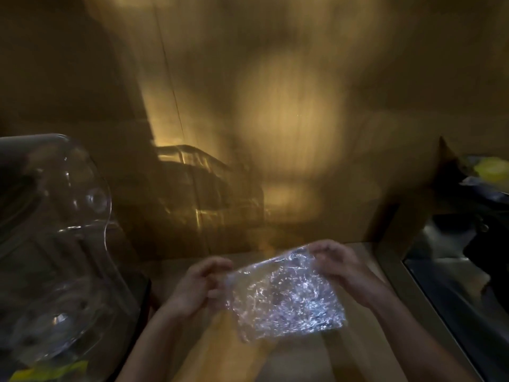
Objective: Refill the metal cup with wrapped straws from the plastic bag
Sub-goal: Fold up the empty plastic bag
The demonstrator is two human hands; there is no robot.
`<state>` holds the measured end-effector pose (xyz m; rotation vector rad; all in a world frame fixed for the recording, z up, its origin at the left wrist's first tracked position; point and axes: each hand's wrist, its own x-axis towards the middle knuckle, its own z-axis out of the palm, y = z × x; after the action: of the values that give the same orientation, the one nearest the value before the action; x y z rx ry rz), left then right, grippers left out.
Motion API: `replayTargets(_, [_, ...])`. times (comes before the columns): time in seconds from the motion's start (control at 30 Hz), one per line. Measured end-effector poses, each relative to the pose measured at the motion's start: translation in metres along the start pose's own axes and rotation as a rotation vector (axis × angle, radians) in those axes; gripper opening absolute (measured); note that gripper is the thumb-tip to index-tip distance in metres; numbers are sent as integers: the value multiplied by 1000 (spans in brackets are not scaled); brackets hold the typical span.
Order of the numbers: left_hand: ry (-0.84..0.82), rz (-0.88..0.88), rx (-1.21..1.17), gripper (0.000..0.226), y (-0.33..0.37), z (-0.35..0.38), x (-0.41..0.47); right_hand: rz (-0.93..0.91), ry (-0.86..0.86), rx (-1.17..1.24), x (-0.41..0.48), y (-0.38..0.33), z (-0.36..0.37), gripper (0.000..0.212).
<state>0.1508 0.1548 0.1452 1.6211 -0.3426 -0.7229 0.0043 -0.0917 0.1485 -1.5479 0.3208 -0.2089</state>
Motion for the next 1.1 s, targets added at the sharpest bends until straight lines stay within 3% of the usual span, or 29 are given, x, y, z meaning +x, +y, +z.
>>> replayTargets(0.1, [149,17,162,29,-8,4,3,-12,-162,-319,-1,-8,7,41])
replayTargets(0.2, [-107,124,222,80,-12,20,0,-66,-336,-477,1,-19,23,56])
replayTargets(0.27, [-316,128,265,90,-17,37,-3,-90,-402,-598,4,-25,33,72])
replayTargets(0.37, [-356,107,158,45,-29,56,-3,-56,-491,-433,10,-32,41,80])
replayTargets(0.43, [-239,113,117,16,-35,61,-3,-50,-400,-334,14,-31,40,82])
replayTargets(0.53, [-108,78,-19,6,-39,56,-4,-3,-167,-176,17,-23,33,82])
replayTargets(0.67, [-4,-26,-190,22,-46,40,-3,146,-41,36,10,5,40,80])
replayTargets(0.77, [61,-73,-210,26,-55,31,-4,231,-65,151,4,32,59,86])
replayTargets(0.87, [98,-74,-174,23,-64,25,-7,260,-88,130,1,56,80,99])
replayTargets(0.97, [162,-91,-118,28,-73,20,-6,224,-72,150,2,76,94,93])
replayTargets(1.1, [175,-220,-125,47,-97,7,-3,169,42,-59,18,105,109,77])
